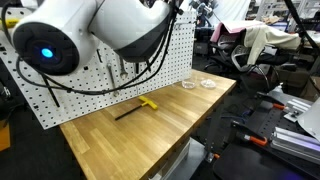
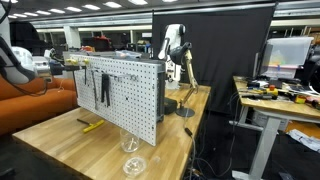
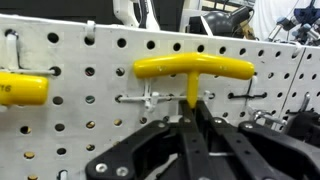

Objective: Hang the objects on the slat wall

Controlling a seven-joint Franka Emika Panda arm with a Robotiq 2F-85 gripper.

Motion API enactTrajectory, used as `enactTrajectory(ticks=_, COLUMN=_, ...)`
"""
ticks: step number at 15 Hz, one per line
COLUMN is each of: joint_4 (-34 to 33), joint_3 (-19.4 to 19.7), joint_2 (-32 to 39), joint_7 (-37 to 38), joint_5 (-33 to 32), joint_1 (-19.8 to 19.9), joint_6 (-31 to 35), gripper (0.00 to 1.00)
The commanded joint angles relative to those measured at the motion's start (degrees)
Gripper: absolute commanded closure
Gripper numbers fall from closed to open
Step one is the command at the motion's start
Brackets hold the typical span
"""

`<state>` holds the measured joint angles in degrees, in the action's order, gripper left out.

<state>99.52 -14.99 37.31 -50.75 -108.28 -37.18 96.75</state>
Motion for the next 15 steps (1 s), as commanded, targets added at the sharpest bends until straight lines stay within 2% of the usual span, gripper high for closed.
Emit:
enactTrajectory(ticks=1, joint_4=3.2, joint_3=-0.5, joint_2=-2.6, joint_7=2.3, joint_5=-0.4, joint_1=1.9, joint_6=2.8, gripper=0.98)
enactTrajectory(ticks=2, joint_4=3.0, joint_3=-0.6, joint_2=-2.6, joint_7=2.2, joint_5=-0.2, joint_1=2.0, joint_6=3.2, gripper=0.66)
enactTrajectory(ticks=4, joint_4=3.4, joint_3=-0.7, joint_2=-2.9, joint_7=2.2, joint_5=-0.1, joint_1=2.0, joint_6=3.9, gripper=0.59)
enactTrajectory(ticks=12, joint_4=4.2, joint_3=-1.4, joint_2=-3.2, joint_7=2.7, joint_5=0.7, joint_1=2.4, joint_6=5.2, gripper=0.03)
enactTrajectory(ticks=15, joint_4=4.8, joint_3=-2.1, joint_2=-3.7, joint_7=3.1, joint_5=1.1, joint_1=2.1, joint_6=4.7, gripper=0.00)
